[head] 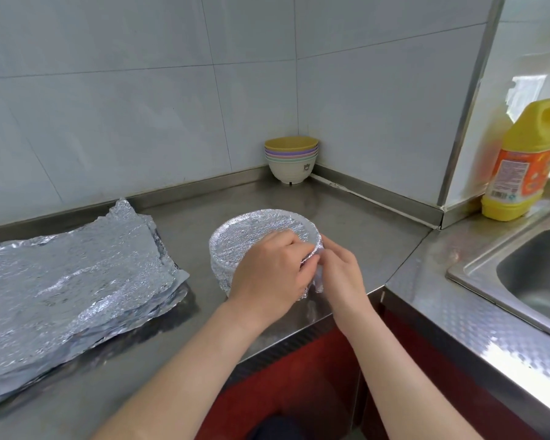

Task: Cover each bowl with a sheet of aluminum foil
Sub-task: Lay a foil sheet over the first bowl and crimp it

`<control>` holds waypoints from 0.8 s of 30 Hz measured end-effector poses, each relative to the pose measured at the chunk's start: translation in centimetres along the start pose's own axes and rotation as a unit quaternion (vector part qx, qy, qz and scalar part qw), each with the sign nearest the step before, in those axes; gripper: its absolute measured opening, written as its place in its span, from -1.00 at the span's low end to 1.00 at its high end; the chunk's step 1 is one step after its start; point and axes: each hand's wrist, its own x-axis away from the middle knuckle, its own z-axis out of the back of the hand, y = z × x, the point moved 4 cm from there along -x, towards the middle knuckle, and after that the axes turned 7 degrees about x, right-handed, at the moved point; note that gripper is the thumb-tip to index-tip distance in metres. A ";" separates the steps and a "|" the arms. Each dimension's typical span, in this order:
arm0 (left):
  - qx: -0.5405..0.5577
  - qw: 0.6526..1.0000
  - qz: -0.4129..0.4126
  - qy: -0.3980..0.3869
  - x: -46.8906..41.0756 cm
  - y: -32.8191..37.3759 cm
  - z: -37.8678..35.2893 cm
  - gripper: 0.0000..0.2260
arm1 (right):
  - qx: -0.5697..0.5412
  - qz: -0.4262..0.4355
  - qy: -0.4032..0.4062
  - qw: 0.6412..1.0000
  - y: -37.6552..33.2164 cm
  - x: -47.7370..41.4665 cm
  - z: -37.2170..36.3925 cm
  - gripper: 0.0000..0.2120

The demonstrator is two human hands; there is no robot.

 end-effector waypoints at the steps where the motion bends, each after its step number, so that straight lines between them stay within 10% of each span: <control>1: 0.005 1.000 0.002 0.002 0.0 0.1 -0.1 -0.70 | -0.057 -0.029 0.012 0.998 0.1 0.1 -0.1 -0.69; 4: 0.012 1.000 0.006 0.004 -0.2 0.3 -0.6 -0.72 | -0.113 -0.075 0.062 0.989 1.6 -0.3 -0.8 -0.87; 14: 0.057 0.998 0.029 0.007 -1.2 0.8 -0.2 -0.83 | -0.076 -0.098 0.066 0.990 0.7 -0.1 -1.6 -0.29; 16: 0.068 0.996 0.053 0.036 -1.4 0.2 1.0 -0.78 | -0.066 -0.082 0.094 0.990 0.1 -0.6 -0.9 -0.47; 24: 0.122 0.923 0.361 -0.048 -1.5 -10.5 3.4 -0.67 | -0.026 -0.152 0.091 0.984 0.4 -2.3 -1.5 -0.64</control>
